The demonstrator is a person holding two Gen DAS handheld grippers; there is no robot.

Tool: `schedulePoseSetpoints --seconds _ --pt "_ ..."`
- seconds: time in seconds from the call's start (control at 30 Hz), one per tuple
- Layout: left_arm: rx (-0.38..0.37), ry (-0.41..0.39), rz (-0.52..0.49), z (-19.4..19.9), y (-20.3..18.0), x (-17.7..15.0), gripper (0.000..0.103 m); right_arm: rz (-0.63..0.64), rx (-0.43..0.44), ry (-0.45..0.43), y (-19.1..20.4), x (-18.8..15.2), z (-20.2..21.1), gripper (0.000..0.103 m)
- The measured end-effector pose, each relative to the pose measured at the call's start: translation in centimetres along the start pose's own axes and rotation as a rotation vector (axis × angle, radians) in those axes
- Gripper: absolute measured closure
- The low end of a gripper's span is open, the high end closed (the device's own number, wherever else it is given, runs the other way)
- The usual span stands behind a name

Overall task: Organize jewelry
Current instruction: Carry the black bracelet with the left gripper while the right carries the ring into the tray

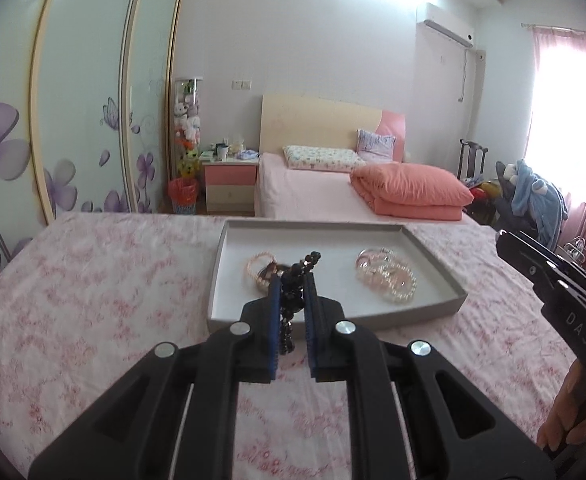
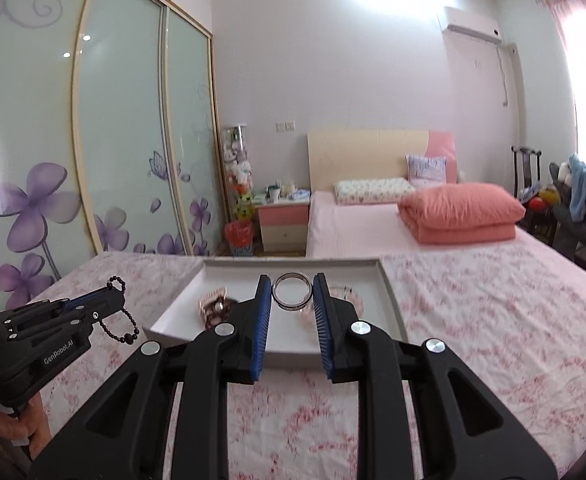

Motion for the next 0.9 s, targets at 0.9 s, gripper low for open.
schedulePoseSetpoints --seconds 0.9 --pt "-0.022 0.089 0.045 -10.5 -0.2 3.1 0.091 -0.078 0.032 0.08 -1.4 0.3 -10.0 0.08"
Point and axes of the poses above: each gripper's, at about its wrist camera, not at the fingertips, and z roughly against the way its jaws point, y to its left, x to its top, the point moved 9 cm from there along -z, roughly the way its jaws point, and after that the axes turned 12 degrees about z, right-handed, at the moved point
